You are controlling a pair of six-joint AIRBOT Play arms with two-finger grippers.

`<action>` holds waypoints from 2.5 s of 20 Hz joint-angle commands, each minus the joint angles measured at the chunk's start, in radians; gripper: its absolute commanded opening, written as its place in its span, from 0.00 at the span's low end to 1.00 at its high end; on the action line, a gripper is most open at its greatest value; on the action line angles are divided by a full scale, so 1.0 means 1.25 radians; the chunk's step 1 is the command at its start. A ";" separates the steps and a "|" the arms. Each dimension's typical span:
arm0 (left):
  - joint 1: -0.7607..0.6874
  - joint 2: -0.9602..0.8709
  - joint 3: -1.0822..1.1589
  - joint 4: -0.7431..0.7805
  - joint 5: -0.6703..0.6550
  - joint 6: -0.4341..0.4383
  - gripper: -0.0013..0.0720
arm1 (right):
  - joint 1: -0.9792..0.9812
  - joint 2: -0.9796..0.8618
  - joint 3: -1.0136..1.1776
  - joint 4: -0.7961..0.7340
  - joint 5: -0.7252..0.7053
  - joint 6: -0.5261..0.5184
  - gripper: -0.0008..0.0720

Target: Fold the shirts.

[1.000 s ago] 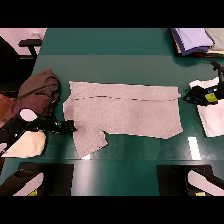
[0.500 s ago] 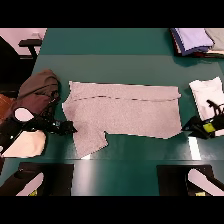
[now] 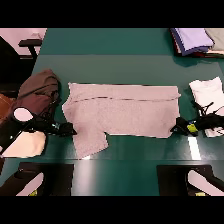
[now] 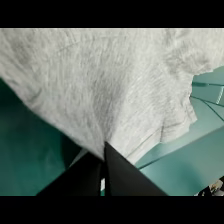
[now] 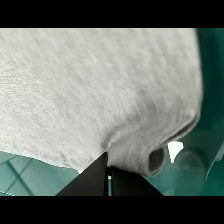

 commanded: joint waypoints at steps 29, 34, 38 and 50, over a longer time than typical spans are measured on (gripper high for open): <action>0.000 -0.352 0.463 0.184 0.165 -0.066 0.76 | 0.087 -0.447 0.716 0.027 0.134 -0.056 0.58; -0.003 -0.352 0.491 0.116 0.102 -0.042 0.15 | -0.066 -0.391 0.591 0.025 0.143 -0.077 0.81; -0.045 -0.352 0.490 0.054 0.148 -0.013 0.06 | -0.148 -0.405 0.484 0.050 0.135 -0.108 0.82; -0.325 -0.502 0.581 0.002 0.290 -0.068 0.04 | -0.008 -0.425 0.559 0.173 0.085 -0.160 0.03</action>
